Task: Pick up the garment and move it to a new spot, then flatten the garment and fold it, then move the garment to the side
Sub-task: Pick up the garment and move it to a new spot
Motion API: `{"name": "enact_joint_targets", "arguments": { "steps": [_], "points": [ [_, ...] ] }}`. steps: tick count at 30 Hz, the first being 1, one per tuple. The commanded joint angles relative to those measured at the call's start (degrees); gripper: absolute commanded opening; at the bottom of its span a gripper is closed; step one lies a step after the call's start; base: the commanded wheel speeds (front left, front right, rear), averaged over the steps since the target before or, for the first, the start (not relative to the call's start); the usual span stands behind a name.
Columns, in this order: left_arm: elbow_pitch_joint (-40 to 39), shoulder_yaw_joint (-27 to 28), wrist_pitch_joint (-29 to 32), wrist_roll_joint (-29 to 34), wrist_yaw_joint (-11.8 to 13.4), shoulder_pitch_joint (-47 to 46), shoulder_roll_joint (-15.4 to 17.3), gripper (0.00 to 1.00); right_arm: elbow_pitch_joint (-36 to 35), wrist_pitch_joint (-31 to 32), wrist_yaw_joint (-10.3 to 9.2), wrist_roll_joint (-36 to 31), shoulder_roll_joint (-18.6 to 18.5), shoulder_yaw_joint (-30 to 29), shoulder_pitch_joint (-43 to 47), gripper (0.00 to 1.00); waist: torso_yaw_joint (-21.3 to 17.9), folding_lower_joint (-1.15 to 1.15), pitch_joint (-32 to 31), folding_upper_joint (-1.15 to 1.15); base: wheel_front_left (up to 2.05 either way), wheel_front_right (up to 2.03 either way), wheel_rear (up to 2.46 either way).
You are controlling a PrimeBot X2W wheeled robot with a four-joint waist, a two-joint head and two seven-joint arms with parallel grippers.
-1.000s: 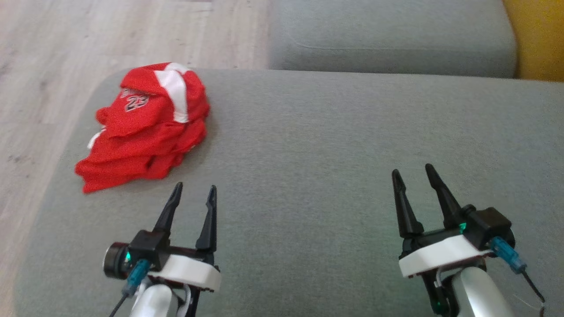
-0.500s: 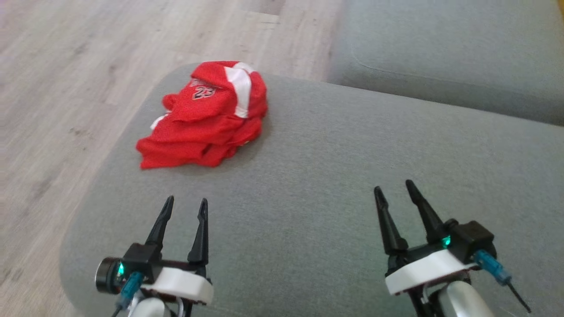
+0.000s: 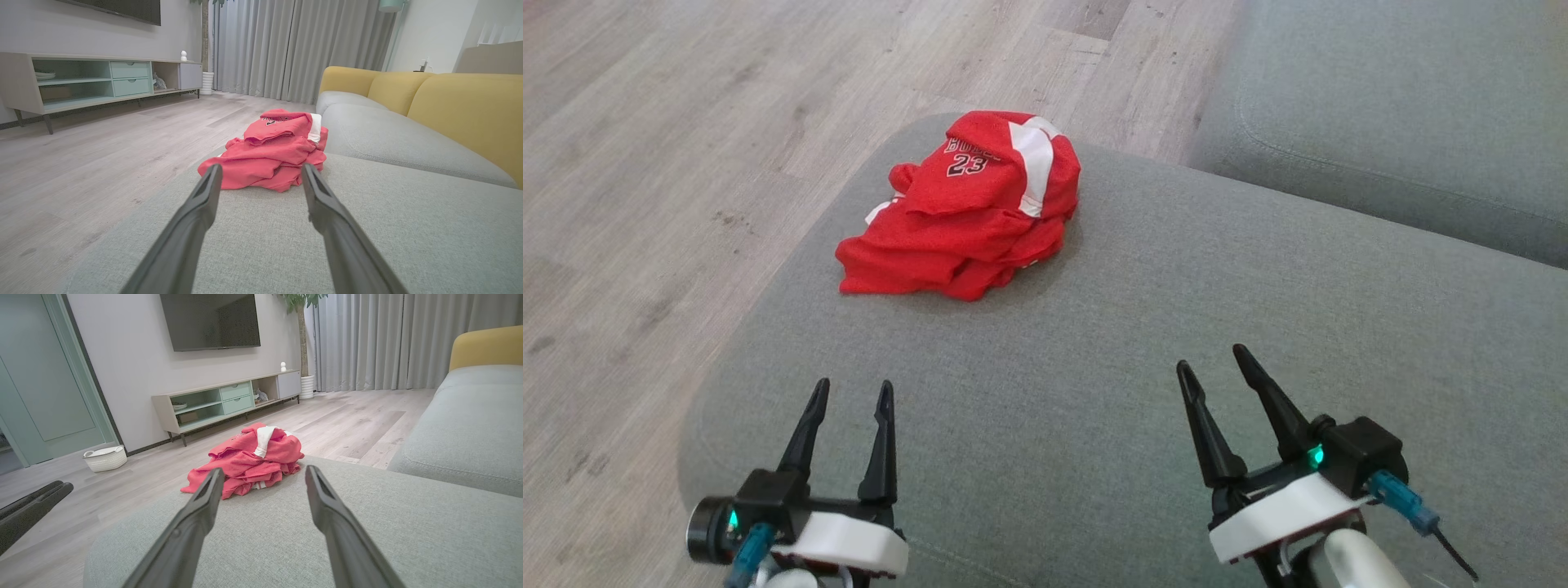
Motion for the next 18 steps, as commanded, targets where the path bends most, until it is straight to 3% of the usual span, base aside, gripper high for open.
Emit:
{"name": "enact_joint_targets", "arguments": {
  "steps": [1, 11, 18],
  "points": [
    [-2.23, 1.9, -0.55, 0.74, -0.03, -1.68, 0.05, 1.0, -1.76, -0.63, -0.04, 0.04, -0.31, 1.4, -1.51, 1.0, 0.14, 0.0, 0.03, 0.0, 0.0, 0.0, 0.0],
    [-2.28, 1.73, -0.55, 2.07, -1.08, -3.62, 0.88, 1.0, -1.41, -0.63, -0.04, 0.44, -0.31, 1.83, -2.21, 1.0, -1.71, 0.0, 1.59, 0.0, 0.0, 0.0, 0.0],
    [0.34, 0.02, 0.7, 3.31, -3.47, -16.95, 4.81, 1.0, -1.56, -0.63, -0.04, -1.5, -0.31, 1.22, -4.74, 1.0, -5.21, 0.0, 7.15, 0.0, 0.0, 0.0, 0.0]
  ]
}}
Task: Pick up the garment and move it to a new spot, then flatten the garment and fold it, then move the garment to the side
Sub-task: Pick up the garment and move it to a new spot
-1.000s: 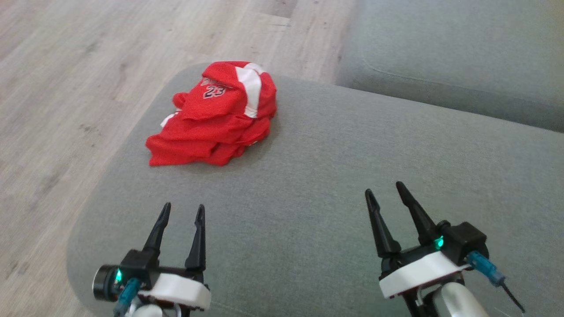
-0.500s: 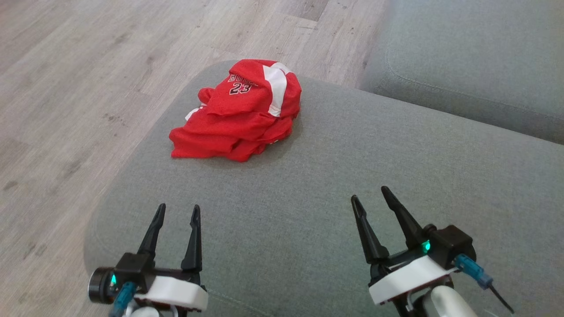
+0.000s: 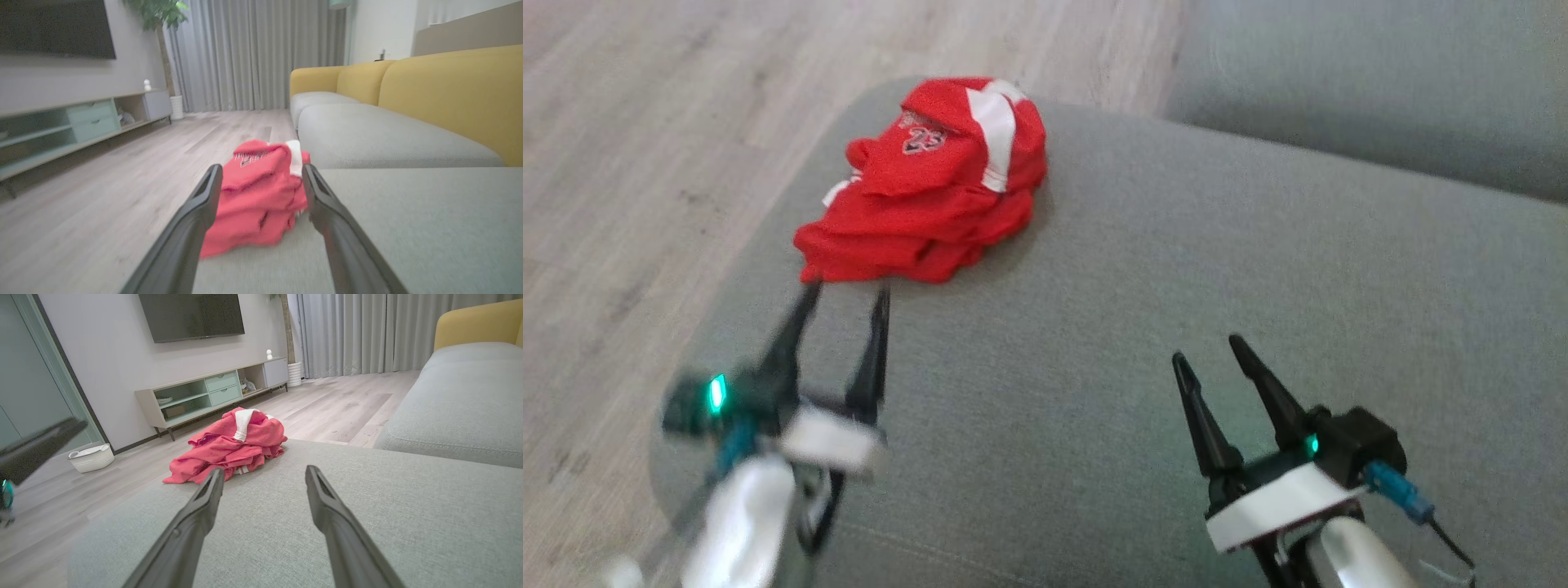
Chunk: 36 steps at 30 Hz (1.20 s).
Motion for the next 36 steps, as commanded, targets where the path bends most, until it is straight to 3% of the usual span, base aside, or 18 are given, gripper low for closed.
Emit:
{"name": "enact_joint_targets", "arguments": {
  "steps": [1, 5, 9, 17, 24, 25, 26, 27, 29, 33, 36],
  "points": [
    [-1.06, 1.06, 1.01, 0.12, -0.74, -9.5, 2.19, 1.0, -1.88, -0.63, -0.04, -1.03, -0.3, 0.79, -4.41, 1.0, -2.57, 0.0, 3.92, 0.0, 0.0, 0.0, 0.0],
    [1.5, 0.26, 4.15, -1.59, -1.49, -18.01, 4.3, 1.0, -2.3, -0.63, -0.04, -2.2, -0.3, 0.57, -6.07, 1.0, -4.09, 0.0, 7.27, 0.0, 0.0, 0.0, 0.0],
    [7.48, -1.41, 9.44, -2.4, -1.8, -28.69, 8.92, 1.0, -3.46, -0.63, -0.04, -3.27, -0.3, 0.1, -8.31, 1.0, -6.24, 0.0, 12.08, 0.0, 0.0, 0.0, 0.0],
    [16.43, -16.14, 18.89, -12.9, -1.87, -39.59, 17.13, 1.0, -6.47, -0.63, -0.04, -3.8, -0.3, -0.08, -11.27, 1.0, -10.36, 0.0, 18.93, 0.0, 0.0, 0.0, 0.0],
    [22.07, -24.05, 19.29, -21.79, -1.88, -44.23, 19.1, 1.0, -6.65, -0.63, -0.04, -4.5, -0.3, -0.28, -11.91, 1.0, -11.67, 0.0, 20.93, 0.0, 0.0, 0.0, 0.0],
    [22.62, -25.09, 19.5, -23.05, -1.88, -44.59, 19.04, 0.93, -6.58, -0.63, -0.04, -4.57, -0.3, -0.33, -11.99, 1.0, -11.78, 0.0, 20.96, 0.0, 0.0, 0.0, 0.0],
    [23.0, -26.02, 19.56, -24.3, -1.88, -44.94, 19.04, 0.35, -6.49, -0.63, -0.04, -4.6, -0.3, -0.39, -12.08, 1.0, -11.89, 0.0, 20.91, 0.0, 0.0, 0.0, 0.0],
    [23.21, -26.81, 19.41, -25.51, -1.88, -45.25, 19.08, 0.0, -6.41, -0.63, -0.04, -4.59, -0.3, -0.46, -12.16, 1.0, -12.0, 0.0, 20.74, 0.0, 0.0, 0.0, 0.0],
    [23.12, -27.64, 17.4, -27.83, -1.88, -46.05, 19.24, 0.0, -6.31, -0.63, -0.04, -4.41, -0.3, -0.72, -12.21, 1.0, -12.14, 0.0, 20.24, 0.0, 0.0, 0.0, 0.0],
    [24.38, -25.76, 5.58, -27.6, -1.85, -48.89, 19.95, 0.0, -6.03, -0.63, -0.04, -3.91, -0.3, -0.94, -11.88, 1.0, -12.38, 0.0, 18.51, 0.0, 0.0, 0.0, 0.0],
    [24.88, -23.73, 0.75, -27.95, -1.71, -50.43, 19.47, 0.0, -5.87, -0.63, -0.04, -3.48, -0.3, -1.16, -11.4, 1.0, -12.46, 0.0, 16.68, 0.0, 0.0, 0.0, 0.0]
  ]
}}
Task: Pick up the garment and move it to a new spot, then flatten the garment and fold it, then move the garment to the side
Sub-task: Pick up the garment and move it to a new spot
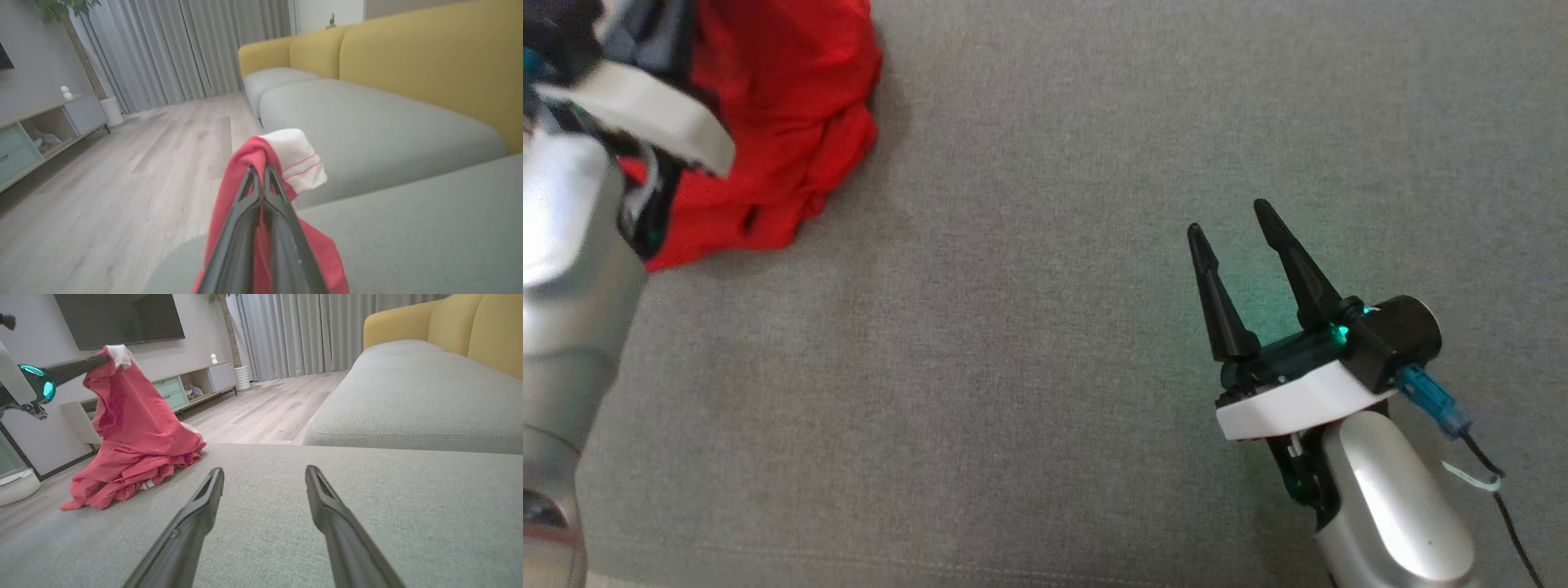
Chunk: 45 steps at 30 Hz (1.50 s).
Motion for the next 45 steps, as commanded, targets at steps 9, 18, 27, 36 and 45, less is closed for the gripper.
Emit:
{"name": "enact_joint_targets", "arguments": {
  "steps": [9, 18, 27, 36, 45],
  "points": [
    [-11.79, 9.99, -2.18, -0.87, 1.31, -0.59, 0.85, 0.0, -1.18, -0.62, -0.04, 3.58, 0.12, -0.03, 2.82, 1.0, 0.05, 0.01, -8.58, 0.0, 0.0, 0.0, 0.0],
    [-21.76, 7.88, 1.02, -4.1, 1.87, 6.23, -3.12, 0.0, -1.31, -0.62, -0.04, 6.2, 0.12, -0.78, 4.69, 1.0, -4.24, 0.01, -12.3, 0.0, 0.0, 0.0, 0.0],
    [-28.65, 1.59, 5.12, -4.26, 3.06, 7.58, -11.34, 0.0, -2.92, -0.62, -0.04, 8.44, 0.12, -0.92, 3.92, 1.0, -12.77, 0.01, -10.41, 0.0, 0.0, 0.0, 0.0],
    [-23.42, -10.03, 5.79, -2.91, 1.72, 10.03, -20.14, 0.0, -4.52, -0.62, -0.04, 9.78, 0.12, -2.75, 4.24, 1.0, -19.97, 0.01, -8.01, 0.0, 0.0, 0.0, 0.0],
    [-17.41, -20.08, 5.29, -2.18, 0.78, 12.4, -21.16, 1.0, -6.16, -0.62, -0.04, 9.29, 0.12, -7.08, 5.23, 1.0, -18.47, 0.01, -6.46, 0.0, 0.0, 0.0, 0.0]
  ]
}}
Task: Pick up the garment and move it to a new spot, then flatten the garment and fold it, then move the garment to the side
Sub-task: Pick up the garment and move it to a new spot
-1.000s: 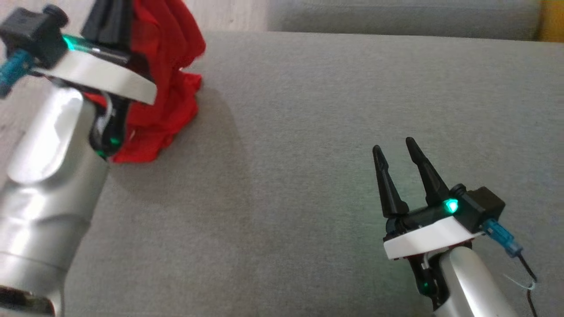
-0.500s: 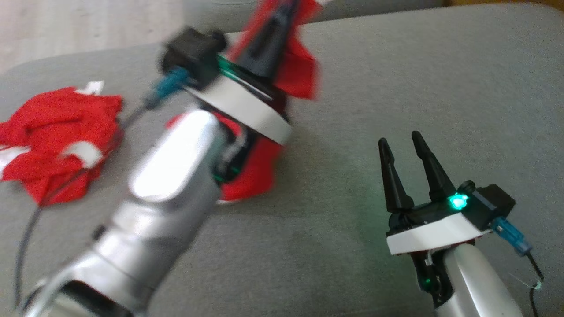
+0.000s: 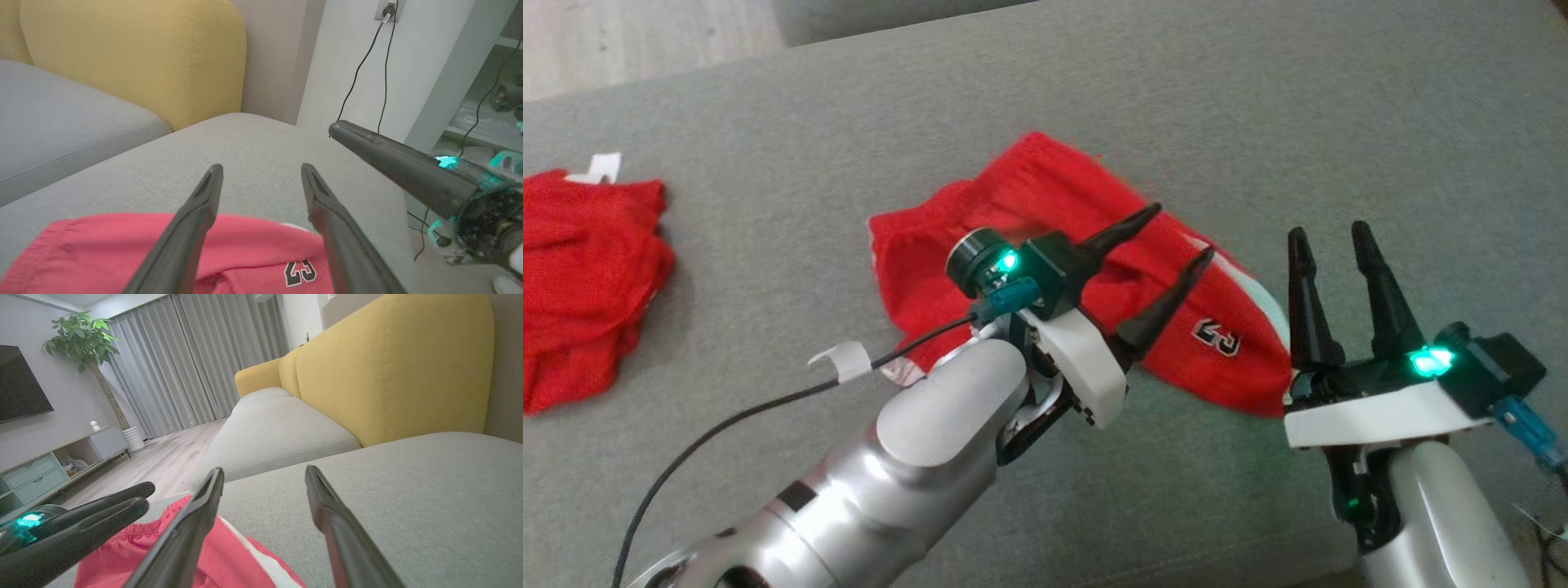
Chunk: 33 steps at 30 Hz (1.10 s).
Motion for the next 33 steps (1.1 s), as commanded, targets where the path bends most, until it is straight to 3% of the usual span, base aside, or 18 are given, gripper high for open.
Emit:
{"name": "enact_joint_targets", "arguments": {
  "steps": [1, 8, 15, 24, 28, 33],
  "points": [
    [-0.77, 0.88, -1.0, -0.22, -0.21, -2.65, 0.04, 1.0, -2.41, -0.62, -0.04, -0.51, -0.01, 1.03, -0.67, 1.0, 1.75, 0.0, -0.03, 0.0, 0.0, 0.0, 0.0],
    [1.66, 0.46, -3.16, -0.95, 0.1, -3.23, -0.01, 1.0, -2.17, -0.62, -0.04, -1.19, -0.01, 1.43, -1.03, 1.0, 5.96, 0.0, -1.37, 0.0, 0.0, 0.0, 0.0],
    [1.73, 6.79, -7.63, -1.32, 5.32, -1.01, 3.3, 1.0, -1.33, -0.62, -0.04, -1.85, -0.01, 1.04, 0.18, 1.0, 11.47, 0.0, -4.62, 0.0, 0.0, 0.0, 0.0],
    [-11.8, 19.22, -8.16, 2.44, 12.59, 14.07, 13.0, 1.0, -0.28, -0.62, -0.04, -2.77, -0.01, 0.04, 2.53, 1.0, 16.47, 0.0, -7.5, 0.0, 0.0, 0.0, 0.0],
    [-17.93, 24.12, -8.17, 5.08, 14.52, 22.7, 14.38, 1.0, 0.06, -0.62, -0.04, -3.09, -0.01, -0.16, 3.35, 1.0, 17.22, 0.0, -8.23, 0.0, 0.0, 0.0, 0.0],
    [-21.95, 28.33, -8.17, 8.2, 14.78, 30.4, 13.03, 1.0, 0.52, -0.62, -0.04, -3.27, -0.01, 0.17, 3.91, 1.0, 17.08, 0.0, -8.51, 0.0, 0.0, 0.0, 0.0]
  ]
}}
